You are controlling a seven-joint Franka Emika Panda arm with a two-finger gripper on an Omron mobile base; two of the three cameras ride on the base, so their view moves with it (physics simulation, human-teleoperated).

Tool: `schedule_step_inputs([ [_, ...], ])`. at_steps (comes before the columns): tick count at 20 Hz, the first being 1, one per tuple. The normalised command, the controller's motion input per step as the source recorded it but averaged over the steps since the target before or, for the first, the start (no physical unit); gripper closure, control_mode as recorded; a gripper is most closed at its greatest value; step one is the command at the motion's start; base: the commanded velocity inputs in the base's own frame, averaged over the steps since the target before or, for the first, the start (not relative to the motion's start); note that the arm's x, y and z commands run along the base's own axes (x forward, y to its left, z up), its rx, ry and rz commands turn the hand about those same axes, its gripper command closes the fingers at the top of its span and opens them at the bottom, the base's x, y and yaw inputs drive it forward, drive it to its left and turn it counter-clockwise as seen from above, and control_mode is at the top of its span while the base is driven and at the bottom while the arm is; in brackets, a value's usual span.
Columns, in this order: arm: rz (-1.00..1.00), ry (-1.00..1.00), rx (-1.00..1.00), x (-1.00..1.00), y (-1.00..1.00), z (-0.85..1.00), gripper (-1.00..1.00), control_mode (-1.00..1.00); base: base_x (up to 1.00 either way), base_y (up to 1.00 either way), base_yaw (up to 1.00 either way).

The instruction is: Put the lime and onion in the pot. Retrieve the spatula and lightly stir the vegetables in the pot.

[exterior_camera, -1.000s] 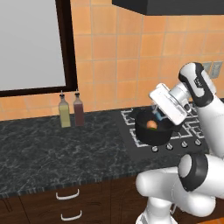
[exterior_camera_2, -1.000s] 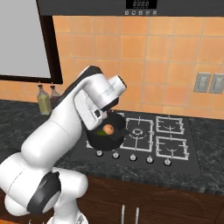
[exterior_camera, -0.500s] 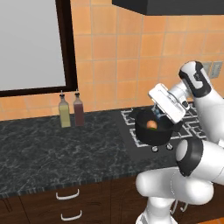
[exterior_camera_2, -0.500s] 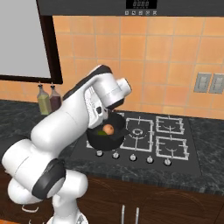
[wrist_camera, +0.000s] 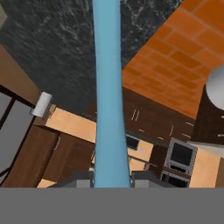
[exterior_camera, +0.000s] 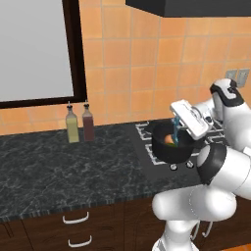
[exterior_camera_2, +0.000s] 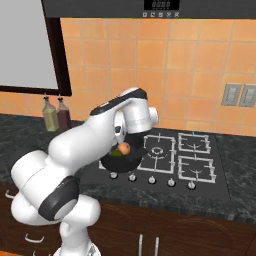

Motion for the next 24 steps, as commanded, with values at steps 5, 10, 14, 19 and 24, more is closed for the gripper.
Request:
schedule_step_inputs([
  [5, 0.0, 0.03, 0.0, 0.0, -0.16, -0.03, 1.0, -1.0, 0.0, 0.0, 0.0],
  [10, 0.0, 0.0, 0.0, 0.07, -0.28, -0.03, 1.0, -1.0, 0.0, 0.0, 0.0],
  [14, 0.0, 0.0, 0.08, 0.44, -0.03, -0.2, 1.0, -1.0, 0.0, 0.0, 0.0],
  [19, 0.02, 0.0, 0.19, 0.76, 0.0, -0.18, 1.0, -1.0, 0.0, 0.0, 0.0],
  [24, 0.04, 0.02, 0.07, 0.63, -0.02, -0.4, 1.0, -1.0, 0.0, 0.0, 0.0],
])
